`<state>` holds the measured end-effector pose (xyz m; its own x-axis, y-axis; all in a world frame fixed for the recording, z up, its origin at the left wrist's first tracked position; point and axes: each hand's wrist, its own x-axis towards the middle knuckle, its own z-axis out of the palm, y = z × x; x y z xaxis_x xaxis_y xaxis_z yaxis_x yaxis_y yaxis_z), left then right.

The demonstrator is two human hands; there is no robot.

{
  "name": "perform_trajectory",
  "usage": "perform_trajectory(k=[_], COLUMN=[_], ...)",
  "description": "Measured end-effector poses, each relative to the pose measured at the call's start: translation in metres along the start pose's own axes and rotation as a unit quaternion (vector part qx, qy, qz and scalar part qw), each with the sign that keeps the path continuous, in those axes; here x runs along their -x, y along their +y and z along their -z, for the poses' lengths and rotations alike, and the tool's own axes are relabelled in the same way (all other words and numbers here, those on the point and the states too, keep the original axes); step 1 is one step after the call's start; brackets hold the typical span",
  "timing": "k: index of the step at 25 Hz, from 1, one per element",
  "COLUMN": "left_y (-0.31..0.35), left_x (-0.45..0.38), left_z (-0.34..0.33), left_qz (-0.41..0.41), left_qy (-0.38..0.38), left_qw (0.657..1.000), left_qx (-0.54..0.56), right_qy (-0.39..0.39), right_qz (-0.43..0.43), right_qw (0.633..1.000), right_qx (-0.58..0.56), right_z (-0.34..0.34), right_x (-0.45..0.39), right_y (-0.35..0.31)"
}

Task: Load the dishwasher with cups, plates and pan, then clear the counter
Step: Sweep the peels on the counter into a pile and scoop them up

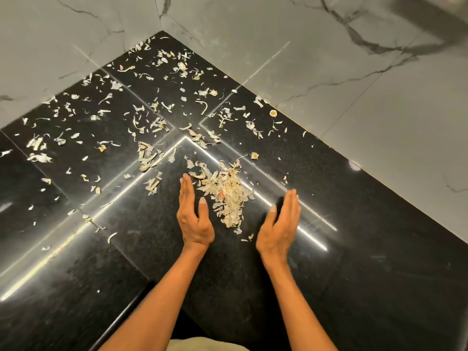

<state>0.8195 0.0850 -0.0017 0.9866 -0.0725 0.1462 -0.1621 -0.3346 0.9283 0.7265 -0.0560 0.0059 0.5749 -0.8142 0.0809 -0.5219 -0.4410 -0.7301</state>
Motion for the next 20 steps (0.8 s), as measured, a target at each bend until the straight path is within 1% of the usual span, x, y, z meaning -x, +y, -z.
perform_trajectory(k=[2,3,5,9,11,13,14,15,16,18,19,20], left_y=[0.000,0.000,0.000,-0.003,-0.004,-0.004,-0.004,-0.004,-0.005,-0.004,-0.003,-0.003], left_x=[-0.001,-0.002,-0.002,-0.003,-0.003,-0.003,-0.003,-0.004,-0.004,-0.004,-0.004,-0.005], left_z=[0.002,0.003,0.003,0.005,0.003,0.000,-0.001,-0.002,-0.002,-0.003,-0.004,-0.004], left_qz=[-0.005,-0.006,-0.005,-0.001,-0.002,0.000,0.001,0.001,0.001,0.002,0.003,0.003], left_qy=[-0.002,-0.001,0.000,0.009,0.004,0.000,0.000,0.000,-0.001,0.000,0.001,0.000], left_qw=[1.000,1.000,1.000,1.000,1.000,0.999,0.999,0.998,0.998,0.998,0.998,0.998], left_qx=[0.004,0.004,0.005,0.004,-0.014,-0.041,-0.052,-0.057,-0.059,-0.061,-0.065,-0.069], right_qy=[-0.053,-0.069,-0.077,-0.080,-0.103,-0.118,-0.113,-0.090,-0.058,0.000,0.010,0.006], right_qz=[0.016,0.028,0.040,0.047,0.096,0.163,0.181,0.184,0.170,0.102,0.050,-0.002], right_qw=[0.996,0.993,0.992,0.995,0.990,0.979,0.976,0.978,0.984,0.994,0.995,0.992], right_qx=[0.075,0.088,0.094,0.020,-0.023,-0.036,-0.035,-0.029,-0.015,0.044,0.081,0.122], right_z=[-0.015,-0.026,-0.050,-0.081,-0.077,-0.061,-0.051,-0.039,-0.026,0.004,0.017,0.022], right_x=[0.024,0.030,0.029,0.009,0.002,-0.010,-0.019,-0.031,-0.045,-0.076,-0.088,-0.096], right_y=[-0.009,-0.019,-0.043,-0.073,-0.074,-0.066,-0.059,-0.046,-0.030,0.009,0.024,0.032])
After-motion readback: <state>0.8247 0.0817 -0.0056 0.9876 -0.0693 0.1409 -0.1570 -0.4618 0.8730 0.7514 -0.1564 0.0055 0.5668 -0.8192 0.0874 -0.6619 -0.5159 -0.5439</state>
